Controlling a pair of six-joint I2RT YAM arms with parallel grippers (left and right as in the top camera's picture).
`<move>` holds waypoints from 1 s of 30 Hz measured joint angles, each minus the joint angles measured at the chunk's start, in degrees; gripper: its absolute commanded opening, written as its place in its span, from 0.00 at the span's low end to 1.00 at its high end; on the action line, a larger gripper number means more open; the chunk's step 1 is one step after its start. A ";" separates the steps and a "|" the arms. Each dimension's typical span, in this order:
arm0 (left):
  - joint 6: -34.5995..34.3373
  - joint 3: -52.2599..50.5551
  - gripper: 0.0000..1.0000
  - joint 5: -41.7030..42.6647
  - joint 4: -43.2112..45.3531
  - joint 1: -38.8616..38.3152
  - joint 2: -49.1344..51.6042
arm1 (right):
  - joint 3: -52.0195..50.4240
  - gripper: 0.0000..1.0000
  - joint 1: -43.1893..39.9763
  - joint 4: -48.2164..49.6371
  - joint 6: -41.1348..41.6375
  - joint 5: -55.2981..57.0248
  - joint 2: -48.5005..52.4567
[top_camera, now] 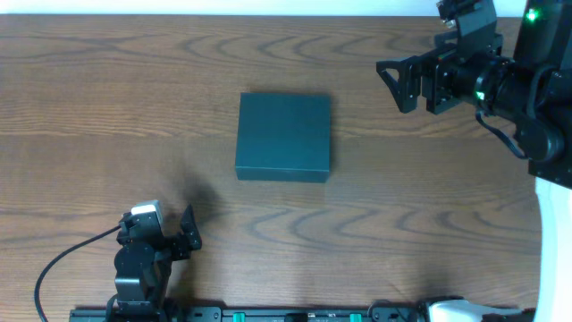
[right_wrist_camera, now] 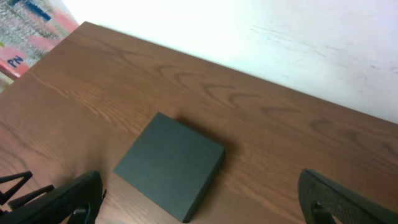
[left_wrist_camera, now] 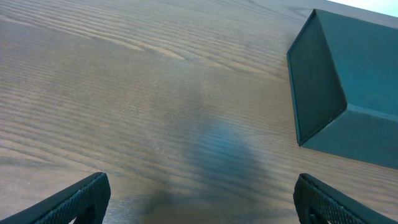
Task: Pack container
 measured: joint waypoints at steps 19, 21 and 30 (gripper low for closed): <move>0.00 0.00 0.95 -0.02 0.02 0.00 -0.07 | -33.03 0.99 0.04 20.87 -10.99 8.31 -23.93; 0.00 0.00 0.95 -0.02 0.07 0.00 -0.09 | -42.05 0.99 0.04 26.49 -11.80 8.57 -29.77; 0.00 0.00 0.95 -0.02 0.02 0.00 -0.09 | -78.62 0.99 0.04 37.05 -13.05 10.93 -53.20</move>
